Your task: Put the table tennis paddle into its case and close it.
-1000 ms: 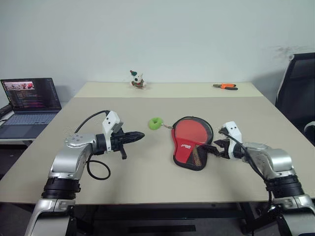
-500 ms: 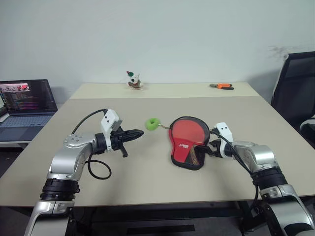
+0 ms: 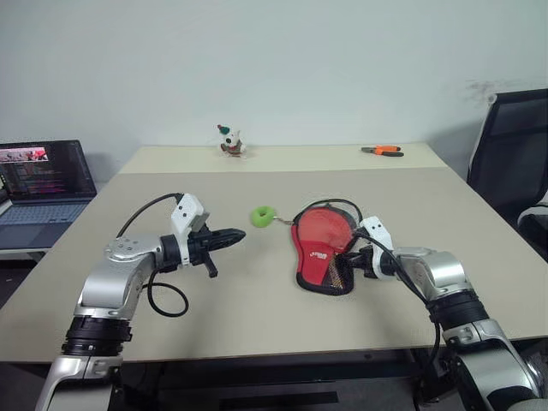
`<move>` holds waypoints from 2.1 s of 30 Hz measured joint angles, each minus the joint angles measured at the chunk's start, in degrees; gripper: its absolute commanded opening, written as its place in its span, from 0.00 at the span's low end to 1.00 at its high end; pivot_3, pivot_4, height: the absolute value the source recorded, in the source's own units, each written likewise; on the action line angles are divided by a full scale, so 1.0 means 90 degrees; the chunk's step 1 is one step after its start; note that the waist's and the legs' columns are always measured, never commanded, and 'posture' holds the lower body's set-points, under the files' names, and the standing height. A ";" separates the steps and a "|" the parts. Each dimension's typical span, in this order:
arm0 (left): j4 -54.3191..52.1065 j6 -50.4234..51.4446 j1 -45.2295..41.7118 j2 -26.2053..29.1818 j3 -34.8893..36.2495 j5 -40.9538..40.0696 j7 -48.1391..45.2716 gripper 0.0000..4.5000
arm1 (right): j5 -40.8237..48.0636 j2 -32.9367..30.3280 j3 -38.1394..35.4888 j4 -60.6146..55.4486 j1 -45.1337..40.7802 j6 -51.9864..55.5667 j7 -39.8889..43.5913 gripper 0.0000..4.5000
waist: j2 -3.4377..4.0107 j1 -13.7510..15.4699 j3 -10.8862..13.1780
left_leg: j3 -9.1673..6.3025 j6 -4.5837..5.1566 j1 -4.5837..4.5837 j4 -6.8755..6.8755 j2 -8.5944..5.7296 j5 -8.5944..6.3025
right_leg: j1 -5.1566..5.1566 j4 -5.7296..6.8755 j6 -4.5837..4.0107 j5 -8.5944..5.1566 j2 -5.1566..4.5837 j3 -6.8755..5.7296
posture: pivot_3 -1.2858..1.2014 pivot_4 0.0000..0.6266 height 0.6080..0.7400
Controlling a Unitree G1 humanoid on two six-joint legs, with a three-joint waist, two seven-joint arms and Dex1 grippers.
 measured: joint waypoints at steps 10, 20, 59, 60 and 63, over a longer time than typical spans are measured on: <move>-0.0454 0.0393 0.0397 0.0330 -0.0001 -0.0372 -0.0409 0.00 | 0.0002 0.0352 0.0178 0.0235 -0.0216 -0.0015 0.0613 0.01 | 0.0000 -0.0185 0.0000 | 0.0025 -0.0001 0.0045 -0.0049 0.0004 -0.0002 | -0.0004 0.0004 -0.0016 -0.0005 0.0017 0.0080 | 0.52 0.24 1.00; -0.1039 0.0694 0.0865 0.0518 0.0001 -0.0758 -0.0635 0.00 | 0.0099 0.0498 0.0594 -0.1160 0.0323 0.0682 0.0937 0.01 | 0.0000 -0.0245 0.0000 | 0.0033 -0.0003 0.0059 -0.0095 0.0015 -0.0004 | -0.0011 -0.0010 -0.0029 -0.0016 0.0019 0.0107 | 0.52 0.24 1.00; -0.1409 0.0783 0.1187 0.0589 -0.0071 -0.0971 -0.0638 0.00 | 0.1039 -0.0478 0.0489 -0.2767 0.1112 0.1862 0.0562 0.01 | -0.0002 -0.0046 0.0000 | 0.0045 -0.0006 0.0053 -0.0091 0.0008 -0.0005 | -0.0001 -0.0035 0.0023 -0.0033 0.0018 0.0108 | 0.52 0.24 1.00; -0.1409 0.0780 0.1187 0.0579 -0.0083 -0.0971 -0.0631 0.00 | 0.1035 -0.0527 0.0512 -0.2766 0.1093 0.1843 0.0573 0.01 | -0.0002 -0.0045 0.0000 | 0.0049 -0.0006 0.0053 -0.0092 0.0008 -0.0005 | -0.0001 -0.0036 0.0023 -0.0033 0.0018 0.0108 | 0.52 0.24 1.00; -0.1409 0.0769 0.1187 0.0543 -0.0116 -0.0969 -0.0616 0.00 | 0.1050 -0.0520 0.0521 -0.2769 0.1094 0.1840 0.0560 0.01 | -0.0003 -0.0041 0.0000 | 0.0054 -0.0006 0.0052 -0.0095 0.0009 -0.0006 | -0.0002 -0.0040 0.0023 -0.0033 0.0018 0.0109 | 0.52 0.24 1.00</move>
